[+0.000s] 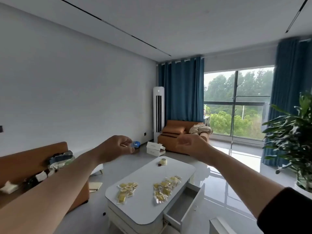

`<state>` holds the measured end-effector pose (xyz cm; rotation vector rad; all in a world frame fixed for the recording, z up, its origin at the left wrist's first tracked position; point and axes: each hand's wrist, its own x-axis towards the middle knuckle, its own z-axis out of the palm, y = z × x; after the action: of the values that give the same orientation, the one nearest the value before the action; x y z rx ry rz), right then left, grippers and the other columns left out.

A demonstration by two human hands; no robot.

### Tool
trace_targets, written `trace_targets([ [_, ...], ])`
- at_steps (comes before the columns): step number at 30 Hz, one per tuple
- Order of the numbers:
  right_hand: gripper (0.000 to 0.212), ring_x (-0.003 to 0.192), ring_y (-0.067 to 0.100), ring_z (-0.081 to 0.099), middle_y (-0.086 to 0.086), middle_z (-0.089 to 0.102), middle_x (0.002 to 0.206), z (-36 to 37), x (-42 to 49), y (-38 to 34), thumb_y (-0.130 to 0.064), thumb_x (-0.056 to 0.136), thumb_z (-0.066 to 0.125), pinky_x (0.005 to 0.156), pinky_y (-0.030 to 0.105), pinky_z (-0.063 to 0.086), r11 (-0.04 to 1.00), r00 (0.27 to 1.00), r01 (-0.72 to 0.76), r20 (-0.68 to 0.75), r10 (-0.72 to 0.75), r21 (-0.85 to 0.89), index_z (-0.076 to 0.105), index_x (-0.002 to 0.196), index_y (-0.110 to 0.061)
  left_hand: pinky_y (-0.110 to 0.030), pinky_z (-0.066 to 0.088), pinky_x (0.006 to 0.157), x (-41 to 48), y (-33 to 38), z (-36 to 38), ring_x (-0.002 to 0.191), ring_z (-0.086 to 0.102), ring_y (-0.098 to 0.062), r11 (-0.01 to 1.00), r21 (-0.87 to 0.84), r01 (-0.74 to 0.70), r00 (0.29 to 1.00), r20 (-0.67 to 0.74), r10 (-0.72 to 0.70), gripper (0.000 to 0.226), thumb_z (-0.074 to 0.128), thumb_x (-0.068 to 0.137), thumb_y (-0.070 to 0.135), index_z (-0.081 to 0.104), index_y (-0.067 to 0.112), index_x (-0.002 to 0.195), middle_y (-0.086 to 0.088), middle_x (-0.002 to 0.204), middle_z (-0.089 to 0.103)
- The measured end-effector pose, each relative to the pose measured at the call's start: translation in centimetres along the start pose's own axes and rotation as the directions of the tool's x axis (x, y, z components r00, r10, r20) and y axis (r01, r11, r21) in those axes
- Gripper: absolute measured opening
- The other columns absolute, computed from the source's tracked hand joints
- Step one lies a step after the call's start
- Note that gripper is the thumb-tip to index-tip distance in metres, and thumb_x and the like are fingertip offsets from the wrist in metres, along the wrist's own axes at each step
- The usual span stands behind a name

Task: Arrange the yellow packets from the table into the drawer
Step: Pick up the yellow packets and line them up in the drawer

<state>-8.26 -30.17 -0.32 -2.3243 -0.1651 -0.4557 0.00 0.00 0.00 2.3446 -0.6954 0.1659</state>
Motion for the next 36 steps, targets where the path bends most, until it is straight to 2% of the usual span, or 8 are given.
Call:
trace_targets([
  [5, 0.04, 0.106, 0.015, 0.062, -0.002, 0.066, 0.116, 3.3, 3.9, 1.7, -0.027, 0.087, 0.069, 0.098, 0.034, 0.05, 0.998, 0.999, -0.022, 0.044, 0.024, -0.061, 0.064, 0.125, -0.016, -0.029, 0.044, 0.098, 3.2, -4.1, 0.1, 0.114, 0.058, -0.014, 0.998, -0.03, 0.051, 0.999, -0.006, -0.051, 0.042, 0.067, 0.089, 0.028, 0.059, 0.015, 0.128, -0.004, 0.124, 0.064],
  [10, 0.038, 0.106, 0.014, 0.062, -0.004, 0.066, 0.115, 7.5, 10.7, 2.9, -0.03, 0.088, 0.068, 0.096, 0.033, 0.051, 0.996, 0.998, -0.008, 0.055, 0.013, -0.089, 0.064, 0.124, -0.018, -0.031, 0.043, 0.1, 8.9, -10.2, 0.3, 0.116, 0.057, -0.015, 0.997, -0.061, 0.05, 0.999, 0.012, -0.05, 0.043, 0.066, 0.089, 0.03, 0.058, 0.016, 0.129, -0.003, 0.125, 0.063],
  [13, 0.04, 0.101, 0.009, 0.062, -0.006, 0.065, 0.114, 11.1, 15.7, 3.2, -0.03, 0.088, 0.069, 0.085, 0.024, 0.053, 0.996, 0.998, -0.006, 0.063, 0.012, -0.093, 0.063, 0.125, -0.018, -0.033, 0.043, 0.102, 12.9, -14.8, -0.3, 0.118, 0.056, -0.015, 0.994, -0.093, 0.054, 0.998, 0.018, -0.052, 0.042, 0.066, 0.089, 0.029, 0.058, 0.016, 0.129, -0.003, 0.126, 0.062],
  [16, 0.04, 0.09, 0.005, 0.062, -0.006, 0.062, 0.111, 14.7, 20.5, 3.8, -0.027, 0.088, 0.069, 0.062, 0.011, 0.05, 0.997, 0.994, -0.049, 0.092, 0.055, -0.067, 0.062, 0.126, -0.016, -0.032, 0.044, 0.1, 16.7, -19.7, -1.0, 0.115, 0.058, -0.013, 0.993, -0.098, 0.073, 0.997, 0.04, -0.069, 0.038, 0.067, 0.088, 0.026, 0.061, 0.018, 0.125, -0.003, 0.123, 0.064],
  [21, 0.038, 0.099, 0.011, 0.065, -0.004, 0.066, 0.114, 19.6, 27.2, 5.7, -0.028, 0.086, 0.068, 0.081, 0.024, 0.055, 0.991, 0.987, -0.127, 0.092, 0.129, -0.033, 0.064, 0.123, -0.02, -0.027, 0.046, 0.09, 21.9, -26.8, -2.0, 0.109, 0.06, -0.011, 0.987, -0.097, 0.126, 0.99, 0.083, -0.118, 0.039, 0.069, 0.086, 0.031, 0.062, 0.02, 0.122, 0.002, 0.115, 0.065],
  [26, 0.035, 0.098, 0.009, 0.066, -0.008, 0.067, 0.111, 23.3, 32.0, 8.3, -0.031, 0.084, 0.07, 0.086, 0.031, 0.057, 0.983, 0.973, -0.185, 0.137, 0.184, -0.002, 0.065, 0.118, -0.026, -0.029, 0.047, 0.09, 25.5, -31.7, -1.8, 0.106, 0.061, -0.009, 0.98, -0.126, 0.155, 0.983, 0.121, -0.14, 0.041, 0.069, 0.085, 0.031, 0.062, 0.02, 0.123, 0.002, 0.115, 0.066],
  [32, 0.031, 0.095, 0.011, 0.064, -0.008, 0.067, 0.107, 26.0, 37.6, 12.1, -0.03, 0.086, 0.069, 0.079, 0.026, 0.052, 0.974, 0.96, -0.226, 0.17, 0.223, -0.005, 0.067, 0.116, -0.027, -0.026, 0.044, 0.089, 29.3, -37.6, -1.2, 0.105, 0.061, -0.009, 0.972, -0.088, 0.218, 0.971, 0.117, -0.208, 0.035, 0.071, 0.086, 0.031, 0.065, 0.021, 0.119, 0.004, 0.112, 0.067],
  [36, 0.028, 0.096, 0.013, 0.065, -0.01, 0.068, 0.105, 27.6, 42.5, 15.4, -0.033, 0.084, 0.07, 0.089, 0.035, 0.055, 0.971, 0.95, -0.237, 0.209, 0.232, -0.001, 0.067, 0.112, -0.03, -0.025, 0.043, 0.087, 33.1, -40.3, -0.4, 0.105, 0.06, -0.008, 0.965, -0.104, 0.242, 0.968, 0.094, -0.233, 0.025, 0.071, 0.086, 0.031, 0.062, 0.03, 0.109, 0.005, 0.108, 0.067],
])
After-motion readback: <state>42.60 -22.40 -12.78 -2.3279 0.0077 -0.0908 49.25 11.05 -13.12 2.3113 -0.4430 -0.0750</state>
